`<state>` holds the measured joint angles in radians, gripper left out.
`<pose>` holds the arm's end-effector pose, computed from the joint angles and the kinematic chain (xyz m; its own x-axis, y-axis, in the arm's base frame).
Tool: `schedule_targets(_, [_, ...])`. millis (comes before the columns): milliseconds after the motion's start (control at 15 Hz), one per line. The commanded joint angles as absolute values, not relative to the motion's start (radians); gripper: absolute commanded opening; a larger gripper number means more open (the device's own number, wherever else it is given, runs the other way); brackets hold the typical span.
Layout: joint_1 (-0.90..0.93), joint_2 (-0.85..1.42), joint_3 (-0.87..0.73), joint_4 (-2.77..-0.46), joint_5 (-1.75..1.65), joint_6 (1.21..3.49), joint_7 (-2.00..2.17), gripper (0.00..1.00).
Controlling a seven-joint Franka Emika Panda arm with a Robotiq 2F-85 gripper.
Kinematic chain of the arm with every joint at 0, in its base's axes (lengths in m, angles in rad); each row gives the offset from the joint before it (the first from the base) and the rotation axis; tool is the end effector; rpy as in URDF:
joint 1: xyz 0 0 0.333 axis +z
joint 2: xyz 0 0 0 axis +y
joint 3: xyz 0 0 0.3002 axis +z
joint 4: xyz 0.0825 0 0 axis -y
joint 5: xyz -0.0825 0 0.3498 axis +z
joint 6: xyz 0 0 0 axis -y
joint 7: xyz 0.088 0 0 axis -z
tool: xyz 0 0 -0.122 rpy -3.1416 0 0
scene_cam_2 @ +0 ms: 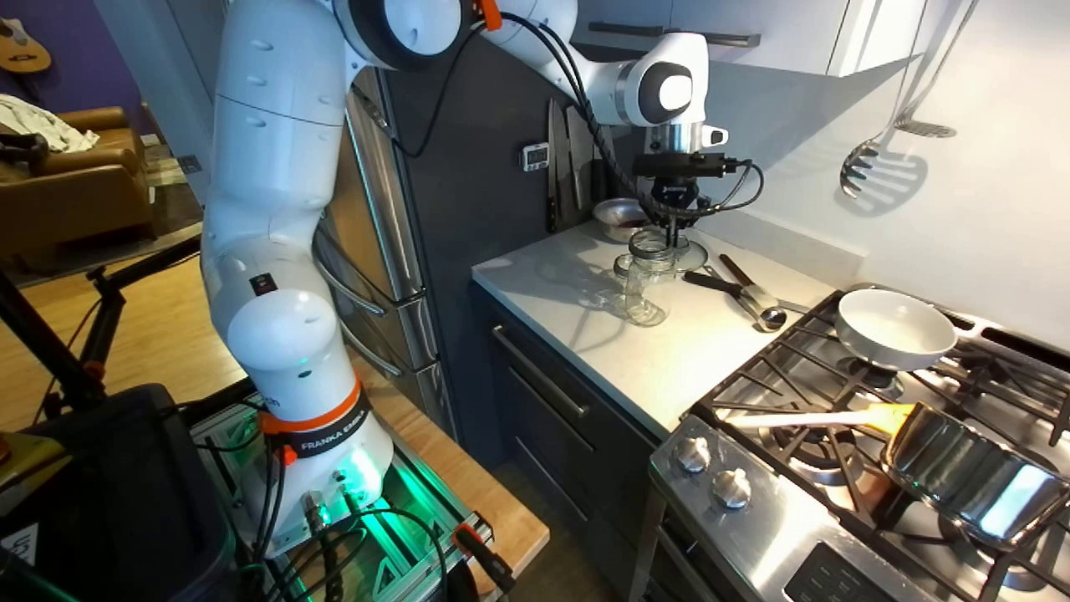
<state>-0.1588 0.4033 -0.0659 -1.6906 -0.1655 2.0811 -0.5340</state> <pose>0.6076 -0.1457 0.3518 0.9203 0.3776 -0.1027 0.3889 -0.9114 0.1347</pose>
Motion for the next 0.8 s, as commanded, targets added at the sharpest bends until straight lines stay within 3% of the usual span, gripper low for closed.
schedule_targets(0, [-0.177,0.450,-0.055,-1.631,-0.145,2.036,-0.546,0.02])
schedule_targets(733, [-0.183,0.494,-0.050,-1.579,-0.122,2.006,-0.536,0.02])
